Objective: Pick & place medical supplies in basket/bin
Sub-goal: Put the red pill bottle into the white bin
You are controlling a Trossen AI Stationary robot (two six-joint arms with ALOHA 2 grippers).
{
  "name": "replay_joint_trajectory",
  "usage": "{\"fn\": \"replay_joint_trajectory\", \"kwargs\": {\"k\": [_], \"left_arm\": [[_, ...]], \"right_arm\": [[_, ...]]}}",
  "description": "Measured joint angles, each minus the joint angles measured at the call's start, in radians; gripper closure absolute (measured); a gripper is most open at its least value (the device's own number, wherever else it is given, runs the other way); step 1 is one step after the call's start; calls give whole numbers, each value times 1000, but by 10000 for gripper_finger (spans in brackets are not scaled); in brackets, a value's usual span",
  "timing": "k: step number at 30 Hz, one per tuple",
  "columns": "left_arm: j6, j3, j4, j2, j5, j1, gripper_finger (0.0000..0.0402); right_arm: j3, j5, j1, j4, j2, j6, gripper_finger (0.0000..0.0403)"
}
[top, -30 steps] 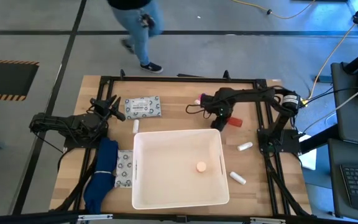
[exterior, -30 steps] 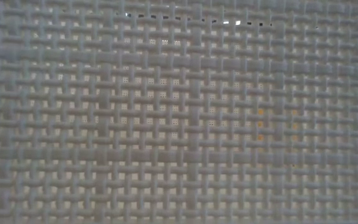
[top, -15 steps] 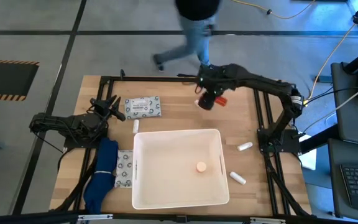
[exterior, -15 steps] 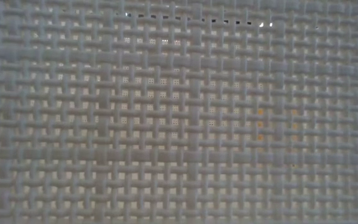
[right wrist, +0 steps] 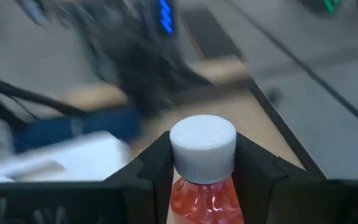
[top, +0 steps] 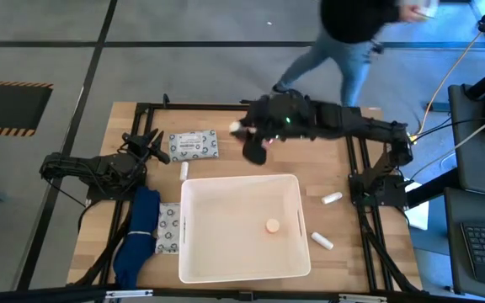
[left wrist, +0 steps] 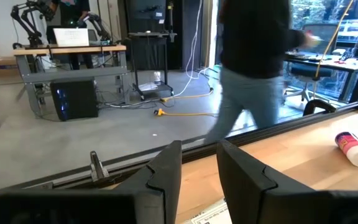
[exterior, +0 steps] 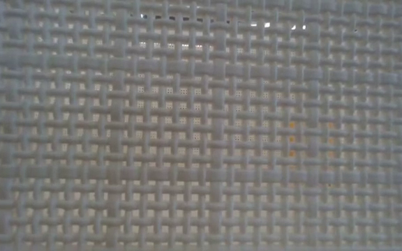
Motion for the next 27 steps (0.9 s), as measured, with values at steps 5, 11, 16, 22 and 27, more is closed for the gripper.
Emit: {"fn": "replay_joint_trajectory", "kwargs": {"k": [5,11,16,22,27], "left_arm": [[0,0,0,0,-1,0,304],[0,0,0,0,3,0,304],[0,0,0,0,4,0,304],[0,0,0,0,4,0,304],[0,0,0,0,5,0,304]], "right_arm": [[-75,0,124,233,7,6,273],[-228,4,213,479,8,28,273],[-385,45,259,677,8,55,273],[-575,96,291,968,8,39,273],[-698,210,316,1137,8,48,273]]}}
